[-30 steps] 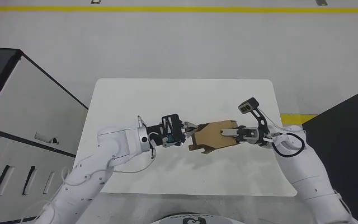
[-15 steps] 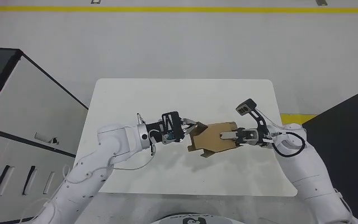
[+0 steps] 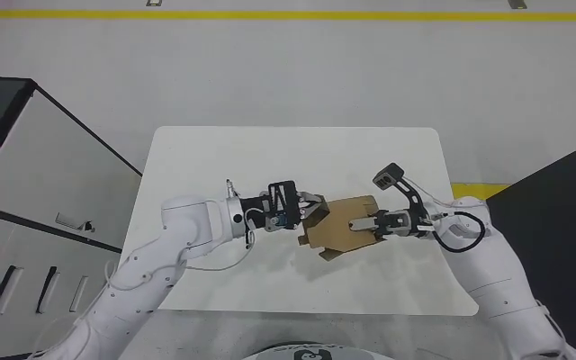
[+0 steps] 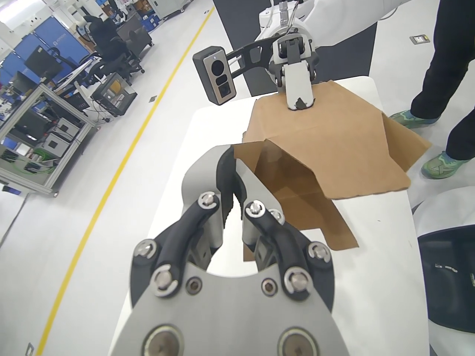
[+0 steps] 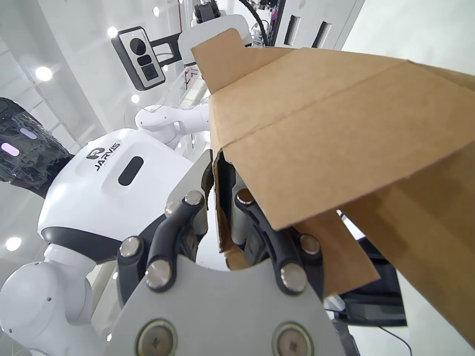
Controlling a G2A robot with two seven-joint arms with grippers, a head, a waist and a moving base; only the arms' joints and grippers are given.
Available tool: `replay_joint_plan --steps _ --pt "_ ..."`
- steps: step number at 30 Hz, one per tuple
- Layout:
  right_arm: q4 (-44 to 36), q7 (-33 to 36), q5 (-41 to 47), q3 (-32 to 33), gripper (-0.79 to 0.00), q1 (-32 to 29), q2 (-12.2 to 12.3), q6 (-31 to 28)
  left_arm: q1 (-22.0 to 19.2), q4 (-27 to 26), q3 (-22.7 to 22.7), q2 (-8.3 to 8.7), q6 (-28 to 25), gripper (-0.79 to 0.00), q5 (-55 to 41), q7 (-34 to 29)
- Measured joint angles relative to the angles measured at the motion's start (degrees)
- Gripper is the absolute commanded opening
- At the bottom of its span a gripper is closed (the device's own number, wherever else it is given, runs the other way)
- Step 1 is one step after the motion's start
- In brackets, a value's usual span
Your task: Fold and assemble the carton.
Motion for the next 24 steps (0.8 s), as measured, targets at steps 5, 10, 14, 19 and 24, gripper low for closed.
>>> replay_joint_plan --steps 5,10,14,19,24 --pt "0.01 -0.01 -0.16 -0.53 -0.785 0.22 0.1 -0.01 -1.26 0.8 1.25 -0.27 -0.4 -0.785 -0.29 -0.22" --pt "0.24 -0.34 -0.03 -0.63 -0.785 0.24 0.24 -0.34 -1.99 1.32 1.84 -0.44 -0.22 -0.785 -0.56 -0.66" --pt "1.64 -1.54 1.64 0.03 -0.785 -0.04 0.28 -1.54 -1.4 0.81 0.31 -0.28 1.34 -0.785 -0.61 -0.57" --pt "2.93 -2.43 3.32 0.59 -0.785 -0.16 0.23 -2.42 0.6 -1.06 -2.29 0.22 1.94 -0.785 -0.21 -0.59" --pt "4.45 -3.29 5.27 1.03 -0.785 -0.26 0.07 -3.28 3.64 -3.15 -4.82 0.72 2.78 -0.785 -0.2 -0.38"
